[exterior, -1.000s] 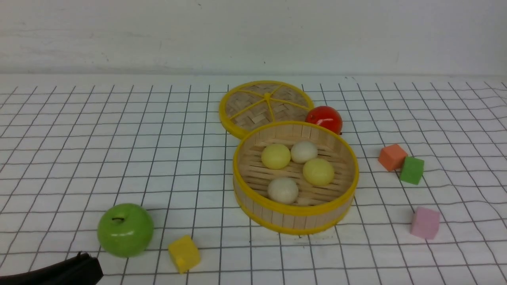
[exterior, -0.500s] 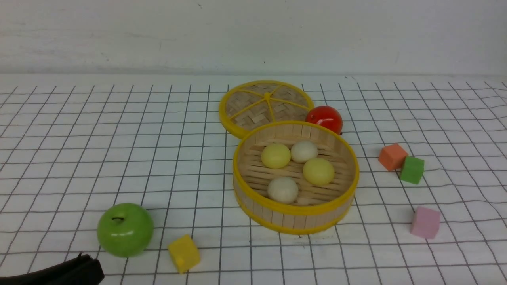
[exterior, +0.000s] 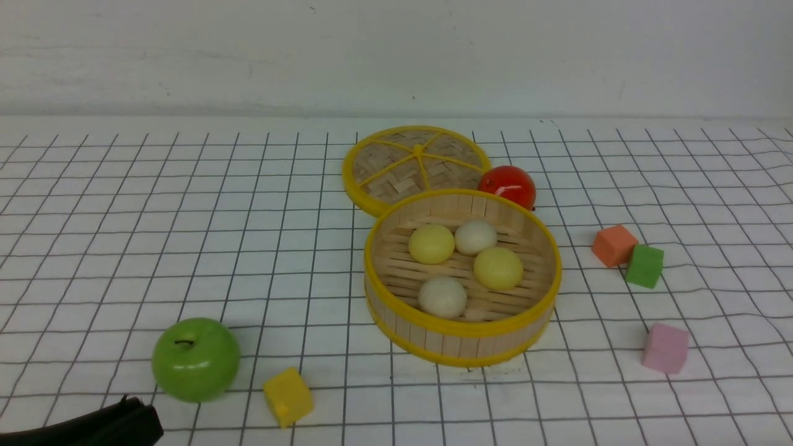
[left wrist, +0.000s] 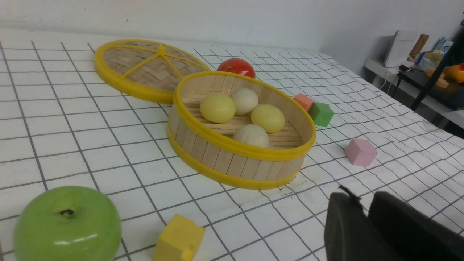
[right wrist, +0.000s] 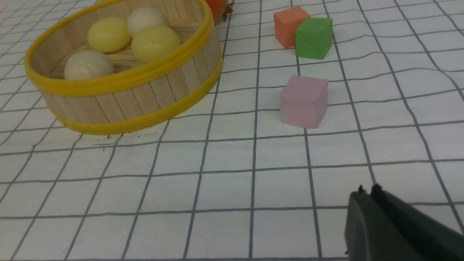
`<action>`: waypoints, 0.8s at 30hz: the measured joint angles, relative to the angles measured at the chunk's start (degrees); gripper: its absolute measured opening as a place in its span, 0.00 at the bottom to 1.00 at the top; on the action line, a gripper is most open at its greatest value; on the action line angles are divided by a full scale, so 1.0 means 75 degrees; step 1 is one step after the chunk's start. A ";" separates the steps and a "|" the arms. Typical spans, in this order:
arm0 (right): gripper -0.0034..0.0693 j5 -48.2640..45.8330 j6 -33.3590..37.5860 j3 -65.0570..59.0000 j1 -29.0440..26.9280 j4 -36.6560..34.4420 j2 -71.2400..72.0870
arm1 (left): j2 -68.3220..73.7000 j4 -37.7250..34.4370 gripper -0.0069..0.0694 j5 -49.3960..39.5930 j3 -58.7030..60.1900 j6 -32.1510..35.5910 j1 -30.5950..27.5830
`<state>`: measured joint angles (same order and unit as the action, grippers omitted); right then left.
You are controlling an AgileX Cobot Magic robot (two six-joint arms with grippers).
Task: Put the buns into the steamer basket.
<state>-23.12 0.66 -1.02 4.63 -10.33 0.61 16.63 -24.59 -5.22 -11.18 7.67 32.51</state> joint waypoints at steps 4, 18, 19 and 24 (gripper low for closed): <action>0.05 0.0000 0.0000 0.0000 0.0000 -0.0006 0.0000 | -0.0109 0.0097 0.21 0.0865 0.0311 -0.0044 -0.0455; 0.06 0.0000 -0.0005 0.0000 0.0000 -0.0008 0.0006 | -0.2288 0.1546 0.07 -0.2108 0.1728 -0.1383 -0.3845; 0.06 0.0000 -0.0005 0.0000 0.0000 -0.0015 0.0006 | -0.2288 0.1553 0.07 -0.2135 0.1728 -0.1407 -0.3850; 0.07 0.0000 -0.0005 0.0000 0.0000 -0.0015 0.0006 | -0.2288 0.1543 0.07 -0.2226 0.1728 -0.2099 -0.3846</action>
<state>-23.12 0.62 -1.02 4.63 -10.44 0.65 -0.53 -13.01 -21.92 1.78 -8.07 3.66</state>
